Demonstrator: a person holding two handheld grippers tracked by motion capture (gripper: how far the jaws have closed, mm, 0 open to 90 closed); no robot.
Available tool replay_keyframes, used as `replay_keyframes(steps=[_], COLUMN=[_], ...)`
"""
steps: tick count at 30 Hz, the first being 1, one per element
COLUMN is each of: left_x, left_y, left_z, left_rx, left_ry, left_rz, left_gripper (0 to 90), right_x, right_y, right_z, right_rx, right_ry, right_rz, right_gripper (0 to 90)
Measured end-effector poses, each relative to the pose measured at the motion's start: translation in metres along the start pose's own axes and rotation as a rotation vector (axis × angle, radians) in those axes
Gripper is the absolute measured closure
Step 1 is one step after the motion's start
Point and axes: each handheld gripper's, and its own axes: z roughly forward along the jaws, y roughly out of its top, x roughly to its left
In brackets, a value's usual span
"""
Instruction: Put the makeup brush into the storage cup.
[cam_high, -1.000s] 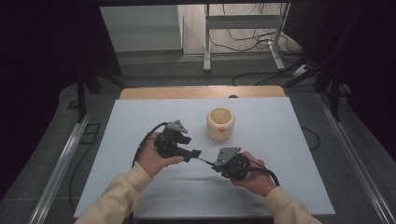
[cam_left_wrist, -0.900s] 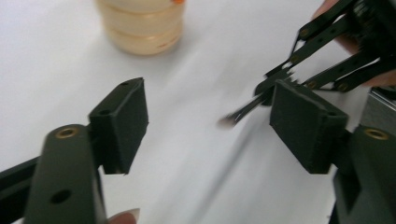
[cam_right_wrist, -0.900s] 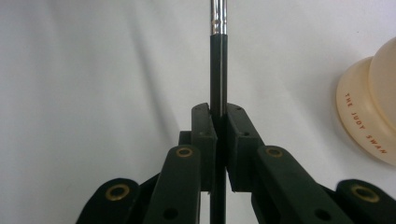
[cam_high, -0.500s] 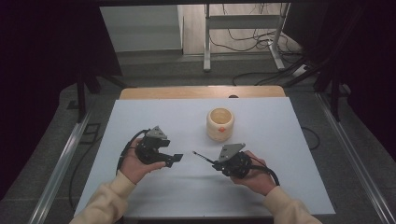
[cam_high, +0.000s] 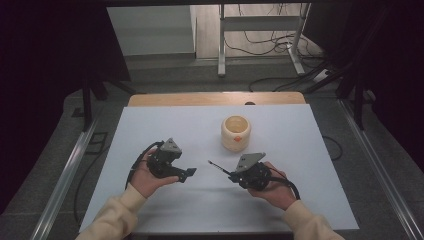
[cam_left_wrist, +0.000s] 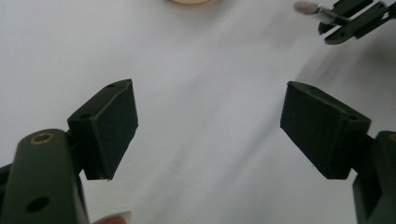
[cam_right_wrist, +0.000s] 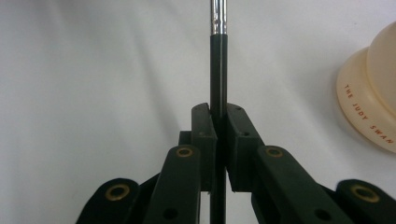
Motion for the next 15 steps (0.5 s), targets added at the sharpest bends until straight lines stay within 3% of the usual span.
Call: replay_keyframes(steps=[15], left_x=[0.007], left_y=[-0.016], left_z=[-0.003], left_rx=[-0.007], left_ry=[0.053], left_rz=[-0.012], left_gripper=[17.4], right_x=[-0.003], right_y=[-0.001], right_z=[-0.002], right_rx=[-0.025], right_ry=[-0.004], right_rz=[0.031], right_gripper=[82.8])
